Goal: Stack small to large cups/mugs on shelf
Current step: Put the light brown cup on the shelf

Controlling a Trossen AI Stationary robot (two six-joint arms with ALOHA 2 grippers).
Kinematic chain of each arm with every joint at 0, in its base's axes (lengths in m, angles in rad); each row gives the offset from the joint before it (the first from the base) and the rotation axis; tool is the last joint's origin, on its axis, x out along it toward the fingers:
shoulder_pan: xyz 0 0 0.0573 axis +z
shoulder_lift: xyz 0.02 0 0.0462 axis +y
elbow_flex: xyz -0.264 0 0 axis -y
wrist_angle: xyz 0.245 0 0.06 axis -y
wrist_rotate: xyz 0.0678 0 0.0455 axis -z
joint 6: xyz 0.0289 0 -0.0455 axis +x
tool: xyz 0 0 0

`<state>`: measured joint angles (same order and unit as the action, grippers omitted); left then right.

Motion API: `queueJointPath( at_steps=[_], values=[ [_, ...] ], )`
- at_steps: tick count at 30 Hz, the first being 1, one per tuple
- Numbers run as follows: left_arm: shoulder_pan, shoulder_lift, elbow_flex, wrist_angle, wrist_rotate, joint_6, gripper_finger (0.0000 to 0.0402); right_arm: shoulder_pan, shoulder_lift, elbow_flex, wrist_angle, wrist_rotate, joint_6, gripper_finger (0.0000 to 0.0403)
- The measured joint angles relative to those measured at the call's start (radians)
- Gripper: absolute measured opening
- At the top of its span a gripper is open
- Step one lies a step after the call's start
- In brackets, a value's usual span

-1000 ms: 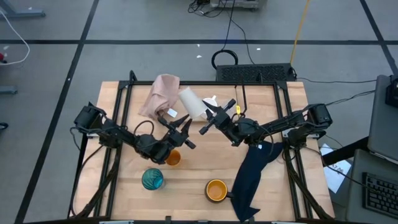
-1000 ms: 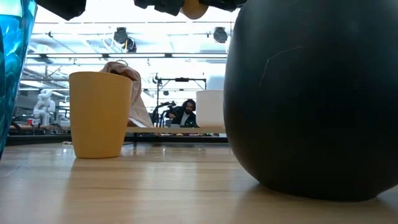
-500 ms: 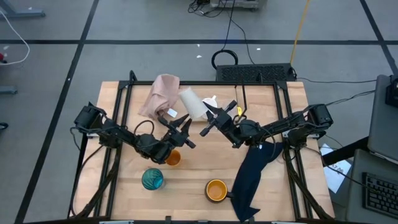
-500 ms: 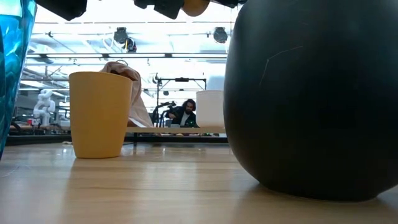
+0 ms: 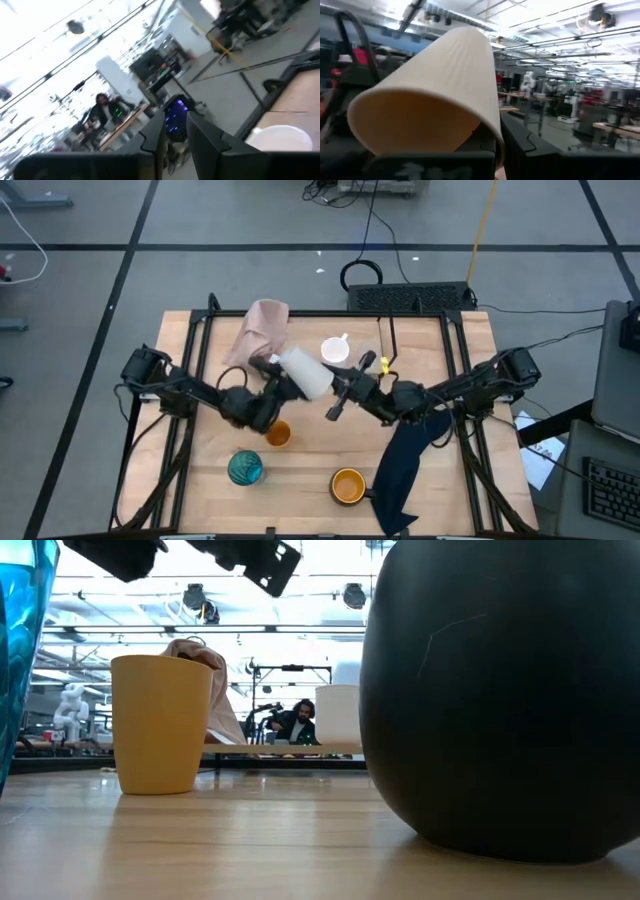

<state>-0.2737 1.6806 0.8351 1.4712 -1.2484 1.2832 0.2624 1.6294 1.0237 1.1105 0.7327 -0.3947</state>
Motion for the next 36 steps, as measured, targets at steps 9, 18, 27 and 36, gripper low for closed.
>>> queueJointPath(
  at_steps=[9,18,27,36],
  values=[
    [-0.024,0.0,0.002,-0.002,0.026,-0.019,0.0081,-0.004,-0.002,0.0,0.013,0.085,-0.148,0.0],
    [-0.126,-0.013,0.0,-0.004,-0.046,0.028,0.0081,-0.002,-0.002,0.0,0.007,0.182,-0.285,0.0],
    [-0.229,-0.087,0.001,-0.003,0.075,-0.098,0.0081,-0.014,-0.003,0.0,0.007,0.172,-0.274,0.0],
    [-0.234,-0.088,0.0,-0.192,0.162,-0.298,0.0081,-0.061,-0.004,0.0,0.024,0.108,-0.241,0.0]
  ],
)
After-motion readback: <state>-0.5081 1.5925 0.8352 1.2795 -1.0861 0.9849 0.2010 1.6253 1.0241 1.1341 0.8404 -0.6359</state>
